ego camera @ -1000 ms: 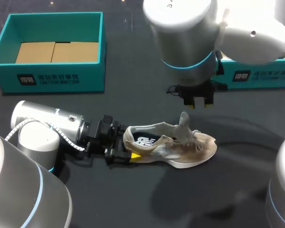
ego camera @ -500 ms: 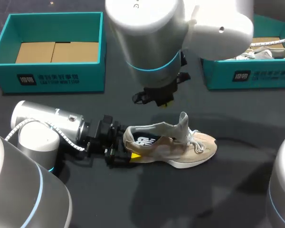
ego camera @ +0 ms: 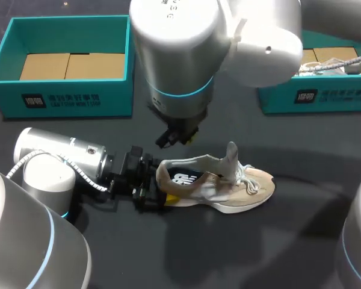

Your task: Take the shoe out of the shoebox, open the shoe tongue, remove and reinsert the insole, then place the shoe into the shoebox

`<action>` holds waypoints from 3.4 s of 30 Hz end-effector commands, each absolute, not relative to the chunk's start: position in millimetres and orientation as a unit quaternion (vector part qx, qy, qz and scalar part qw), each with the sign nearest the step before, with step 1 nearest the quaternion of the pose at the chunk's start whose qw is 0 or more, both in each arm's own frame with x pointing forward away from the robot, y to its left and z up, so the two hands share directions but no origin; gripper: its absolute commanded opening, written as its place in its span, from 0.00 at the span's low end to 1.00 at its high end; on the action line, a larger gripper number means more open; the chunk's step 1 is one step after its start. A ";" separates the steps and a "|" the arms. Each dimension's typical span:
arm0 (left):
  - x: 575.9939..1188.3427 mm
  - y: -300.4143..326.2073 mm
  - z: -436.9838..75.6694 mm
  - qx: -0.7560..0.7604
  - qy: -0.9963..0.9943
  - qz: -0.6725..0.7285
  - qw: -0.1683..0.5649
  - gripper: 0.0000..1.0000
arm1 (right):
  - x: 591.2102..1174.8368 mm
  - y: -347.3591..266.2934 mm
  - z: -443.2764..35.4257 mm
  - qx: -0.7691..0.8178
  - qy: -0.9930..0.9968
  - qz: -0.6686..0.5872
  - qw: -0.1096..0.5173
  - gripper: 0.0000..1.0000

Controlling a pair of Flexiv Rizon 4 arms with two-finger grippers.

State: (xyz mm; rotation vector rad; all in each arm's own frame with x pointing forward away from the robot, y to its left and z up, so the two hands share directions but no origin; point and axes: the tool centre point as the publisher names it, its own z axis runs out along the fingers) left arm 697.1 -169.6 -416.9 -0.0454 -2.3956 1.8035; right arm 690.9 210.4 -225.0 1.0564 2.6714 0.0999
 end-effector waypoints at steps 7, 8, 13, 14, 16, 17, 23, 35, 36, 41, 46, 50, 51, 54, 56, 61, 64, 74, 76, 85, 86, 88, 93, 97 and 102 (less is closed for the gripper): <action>695.5 -165.5 -420.9 -0.015 -0.797 0.599 0.071 0.00 | 696.3 207.3 -260.4 0.241 0.970 0.020 0.006 0.00; 695.5 -165.5 -420.9 -0.015 -0.797 0.599 0.071 0.00 | 696.3 207.3 -260.4 0.241 0.970 0.020 0.006 0.00; 695.5 -165.5 -420.9 -0.015 -0.797 0.599 0.071 0.00 | 695.2 207.7 -265.5 0.242 0.970 0.023 0.006 0.00; 695.5 -165.5 -420.9 -0.015 -0.797 0.599 0.071 0.00 | 694.2 207.0 -270.6 0.242 0.970 0.031 0.007 0.00; 695.5 -165.5 -420.9 -0.015 -0.797 0.599 0.071 0.00 | 692.1 207.1 -280.3 0.239 0.970 0.038 0.014 0.00; 695.5 -165.5 -420.9 -0.015 -0.797 0.599 0.071 0.00 | 691.8 208.0 -285.4 0.238 0.970 0.040 0.014 0.00; 695.5 -165.5 -420.9 -0.015 -0.797 0.599 0.071 0.00 | 688.5 214.8 -309.1 0.206 0.978 0.029 0.026 0.00; 695.5 -165.5 -420.9 -0.015 -0.797 0.599 0.071 0.00 | 688.2 214.1 -312.7 0.198 0.980 0.027 0.025 0.00; 695.5 -165.5 -420.9 -0.015 -0.797 0.599 0.071 0.00 | 688.2 214.1 -312.7 0.198 0.980 0.027 0.025 0.00; 695.5 -165.5 -420.9 -0.015 -0.797 0.599 0.071 0.00 | 689.6 208.5 -337.8 0.189 0.981 0.035 0.018 0.00; 695.5 -165.5 -420.9 -0.015 -0.797 0.599 0.071 0.00 | 692.0 205.1 -356.5 0.177 0.983 0.039 0.022 0.00; 695.5 -165.5 -420.9 -0.015 -0.797 0.599 0.071 0.00 | 695.6 201.6 -368.6 0.170 0.985 0.029 0.028 0.00; 695.5 -165.5 -420.9 -0.015 -0.797 0.599 0.071 0.00 | 696.6 200.5 -371.0 0.171 0.985 0.025 0.029 0.00; 695.5 -165.5 -420.9 -0.015 -0.797 0.599 0.071 0.00 | 698.3 195.2 -377.4 0.169 0.985 0.023 0.035 0.00; 695.5 -165.5 -420.9 -0.015 -0.797 0.599 0.071 0.00 | 698.2 189.4 -381.7 0.174 0.984 0.025 0.038 0.00; 695.5 -165.5 -420.9 -0.015 -0.797 0.599 0.071 0.00 | 692.0 174.0 -386.5 0.191 0.980 0.023 0.048 0.00; 695.5 -165.5 -420.9 -0.015 -0.797 0.599 0.071 0.00 | 687.3 163.7 -386.8 0.202 0.978 0.022 0.051 0.00; 695.5 -165.5 -420.9 -0.015 -0.797 0.599 0.071 0.00 | 687.4 140.4 -386.6 0.206 0.976 0.022 0.061 0.05; 695.5 -165.5 -420.9 -0.015 -0.797 0.599 0.071 0.00 | 690.0 138.9 -387.2 0.198 0.978 0.024 0.064 0.16; 695.5 -165.5 -420.9 -0.015 -0.797 0.599 0.071 0.00 | 704.2 137.2 -394.6 0.178 0.982 0.037 0.050 0.43; 695.5 -165.5 -420.9 -0.015 -0.797 0.599 0.071 0.00 | 704.4 137.6 -396.5 0.177 0.982 0.040 0.045 0.43; 695.5 -165.5 -420.9 -0.015 -0.797 0.599 0.071 0.00 | 705.1 139.0 -401.6 0.174 0.983 0.042 0.035 0.44; 695.5 -165.5 -420.9 -0.015 -0.797 0.599 0.071 0.00 | 705.6 146.9 -412.5 0.162 0.985 0.051 0.011 0.43; 695.5 -165.5 -420.9 -0.015 -0.797 0.599 0.071 0.00 | 703.1 154.9 -421.1 0.153 0.987 0.055 -0.006 0.45; 695.5 -165.5 -420.9 -0.015 -0.797 0.599 0.071 0.00 | 693.2 162.8 -431.4 0.145 0.987 0.062 -0.035 0.37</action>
